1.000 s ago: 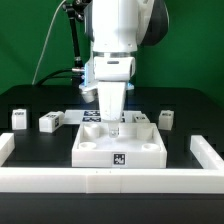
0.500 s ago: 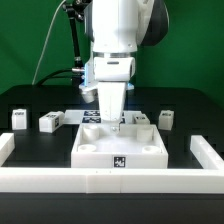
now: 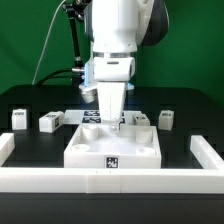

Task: Assemble one leg

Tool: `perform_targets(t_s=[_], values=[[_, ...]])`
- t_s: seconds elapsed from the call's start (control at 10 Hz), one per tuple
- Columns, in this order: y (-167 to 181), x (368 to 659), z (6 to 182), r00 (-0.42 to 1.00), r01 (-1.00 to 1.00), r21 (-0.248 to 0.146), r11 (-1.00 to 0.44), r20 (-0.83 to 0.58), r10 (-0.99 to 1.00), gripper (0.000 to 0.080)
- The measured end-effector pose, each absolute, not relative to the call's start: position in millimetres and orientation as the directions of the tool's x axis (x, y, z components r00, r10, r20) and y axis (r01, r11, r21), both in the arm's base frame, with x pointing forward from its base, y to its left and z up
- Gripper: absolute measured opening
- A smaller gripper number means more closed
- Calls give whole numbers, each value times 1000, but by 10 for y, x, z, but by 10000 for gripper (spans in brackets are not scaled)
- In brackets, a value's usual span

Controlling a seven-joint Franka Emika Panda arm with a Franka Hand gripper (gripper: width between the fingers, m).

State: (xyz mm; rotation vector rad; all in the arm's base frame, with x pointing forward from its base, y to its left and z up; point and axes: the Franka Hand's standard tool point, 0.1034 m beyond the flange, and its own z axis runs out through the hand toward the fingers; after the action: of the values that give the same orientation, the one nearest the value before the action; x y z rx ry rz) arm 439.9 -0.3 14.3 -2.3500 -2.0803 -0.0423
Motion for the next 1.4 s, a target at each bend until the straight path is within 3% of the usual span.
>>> perform_targets(t_s=[0.4, 0.9, 1.4], values=[[37, 4457, 141, 92, 996, 16, -92, 19, 996, 57], [518, 4875, 149, 39, 997, 64, -42, 52, 998, 57], [612, 4900, 147, 27, 999, 38, -29, 44, 999, 60]])
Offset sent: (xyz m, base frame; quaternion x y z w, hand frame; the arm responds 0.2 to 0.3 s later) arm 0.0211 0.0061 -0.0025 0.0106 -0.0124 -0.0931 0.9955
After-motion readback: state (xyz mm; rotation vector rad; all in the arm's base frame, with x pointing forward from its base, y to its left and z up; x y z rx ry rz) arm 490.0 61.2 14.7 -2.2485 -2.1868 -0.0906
